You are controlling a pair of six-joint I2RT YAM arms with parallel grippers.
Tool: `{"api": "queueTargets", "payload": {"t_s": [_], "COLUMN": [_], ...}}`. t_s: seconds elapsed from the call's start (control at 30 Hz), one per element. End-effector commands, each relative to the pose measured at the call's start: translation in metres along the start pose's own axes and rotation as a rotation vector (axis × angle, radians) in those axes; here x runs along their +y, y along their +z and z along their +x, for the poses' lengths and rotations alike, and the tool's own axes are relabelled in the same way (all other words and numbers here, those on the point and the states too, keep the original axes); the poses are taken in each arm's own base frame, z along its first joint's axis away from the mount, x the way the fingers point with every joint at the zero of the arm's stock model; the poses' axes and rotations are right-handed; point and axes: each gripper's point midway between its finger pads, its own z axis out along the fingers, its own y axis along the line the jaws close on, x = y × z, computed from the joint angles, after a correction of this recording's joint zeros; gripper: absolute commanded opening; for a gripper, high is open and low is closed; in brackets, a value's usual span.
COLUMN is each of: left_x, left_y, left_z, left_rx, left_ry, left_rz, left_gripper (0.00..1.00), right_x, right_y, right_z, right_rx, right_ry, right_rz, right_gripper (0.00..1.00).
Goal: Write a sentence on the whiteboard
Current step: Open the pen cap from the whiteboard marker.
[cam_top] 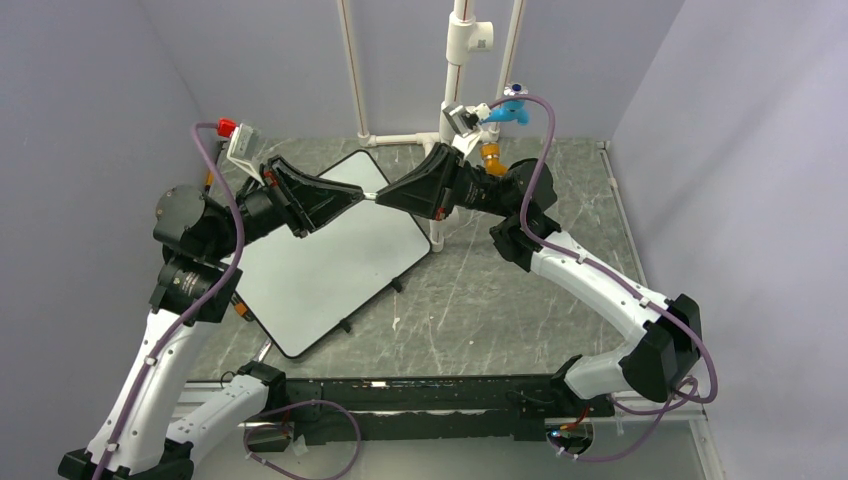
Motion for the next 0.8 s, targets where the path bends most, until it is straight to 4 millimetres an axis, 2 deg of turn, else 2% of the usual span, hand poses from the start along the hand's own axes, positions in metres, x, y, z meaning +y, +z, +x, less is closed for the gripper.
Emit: {"api": "queueTargets", "payload": {"t_s": [0.0,0.17,0.47,0.77], "left_x": [0.022,0.019,0.008,0.001], "left_y": [0.002,0.003,0.01,0.017], "left_z": [0.013,0.01,-0.015,-0.032], "left_rx": [0.035,0.056,0.027,-0.027], "left_ry": [-0.033,-0.023,-0.011,-0.04], "left_rz": [-0.061,-0.068,-0.06,-0.002], "left_gripper": [0.0,0.0,0.0,0.0], "right_x": [0.045,0.043,0.044,0.047], "right_y": [0.007,0.001,-0.033,-0.057], "right_z": [-0.021,-0.016,-0.008,-0.007], "right_rx": [-0.052,-0.038,-0.053,-0.094], "right_ry": [-0.105,-0.12,-0.162,-0.187], "right_rz": [-0.114,-0.086,0.006,0.062], "right_gripper": [0.0,0.0,0.0,0.0]}}
